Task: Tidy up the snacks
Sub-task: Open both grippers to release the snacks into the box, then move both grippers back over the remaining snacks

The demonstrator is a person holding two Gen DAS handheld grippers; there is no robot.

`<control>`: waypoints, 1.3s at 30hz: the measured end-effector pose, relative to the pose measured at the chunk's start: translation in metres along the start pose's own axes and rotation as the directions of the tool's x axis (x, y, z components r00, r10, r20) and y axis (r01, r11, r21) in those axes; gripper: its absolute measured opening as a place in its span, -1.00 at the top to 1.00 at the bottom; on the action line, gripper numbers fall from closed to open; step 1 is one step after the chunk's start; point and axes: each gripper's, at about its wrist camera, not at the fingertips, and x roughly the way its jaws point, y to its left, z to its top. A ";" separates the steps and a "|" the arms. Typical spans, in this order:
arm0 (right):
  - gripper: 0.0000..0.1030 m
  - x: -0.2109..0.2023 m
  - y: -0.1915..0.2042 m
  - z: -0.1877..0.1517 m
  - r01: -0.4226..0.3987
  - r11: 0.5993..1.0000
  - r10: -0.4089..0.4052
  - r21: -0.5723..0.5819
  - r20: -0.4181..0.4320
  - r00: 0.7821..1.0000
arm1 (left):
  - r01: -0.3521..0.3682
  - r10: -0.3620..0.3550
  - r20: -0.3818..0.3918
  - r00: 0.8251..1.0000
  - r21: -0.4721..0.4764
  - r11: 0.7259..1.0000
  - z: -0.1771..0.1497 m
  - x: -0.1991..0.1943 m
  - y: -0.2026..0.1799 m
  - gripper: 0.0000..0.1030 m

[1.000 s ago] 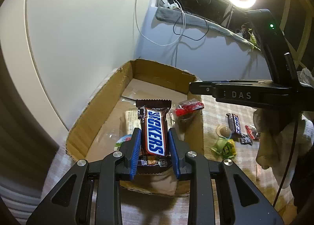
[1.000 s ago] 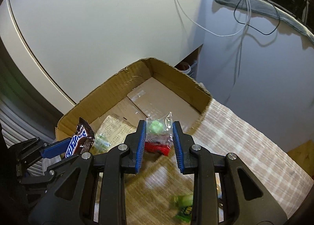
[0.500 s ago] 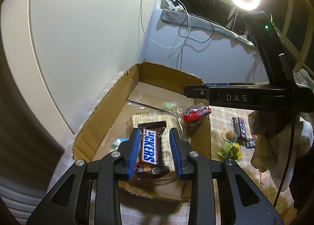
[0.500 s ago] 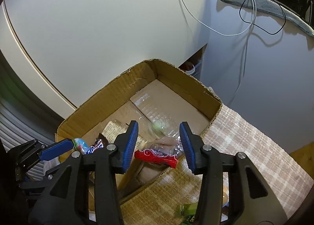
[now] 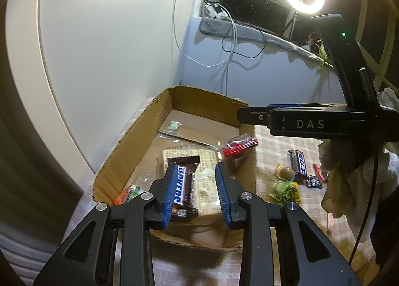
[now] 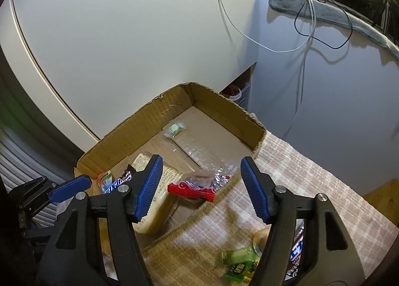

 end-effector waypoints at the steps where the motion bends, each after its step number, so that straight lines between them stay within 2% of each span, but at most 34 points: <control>1: -0.32 -0.003 -0.001 -0.001 0.001 1.000 -0.001 0.002 0.003 1.000 | 0.002 -0.002 0.002 1.000 0.002 1.000 0.000 -0.001 -0.001 0.43; 10: -0.43 -0.036 -0.024 -0.021 0.044 0.999 -0.044 0.022 0.027 0.999 | 0.030 -0.030 0.001 1.000 0.022 0.999 -0.004 -0.007 -0.018 0.43; 25: -0.45 -0.098 -0.122 -0.093 0.179 0.969 -0.181 0.168 -0.003 0.983 | 0.131 -0.124 -0.073 0.990 0.111 0.985 -0.019 0.007 -0.081 0.43; 33: -0.45 -0.104 -0.163 -0.127 0.205 0.950 -0.201 0.235 -0.043 0.979 | 0.183 -0.165 -0.136 0.977 0.131 0.974 -0.027 0.025 -0.109 0.43; 39: -0.45 -0.091 -0.169 -0.137 0.185 0.964 -0.174 0.193 -0.073 0.982 | 0.210 -0.184 -0.192 0.964 0.120 0.970 -0.031 0.044 -0.120 0.43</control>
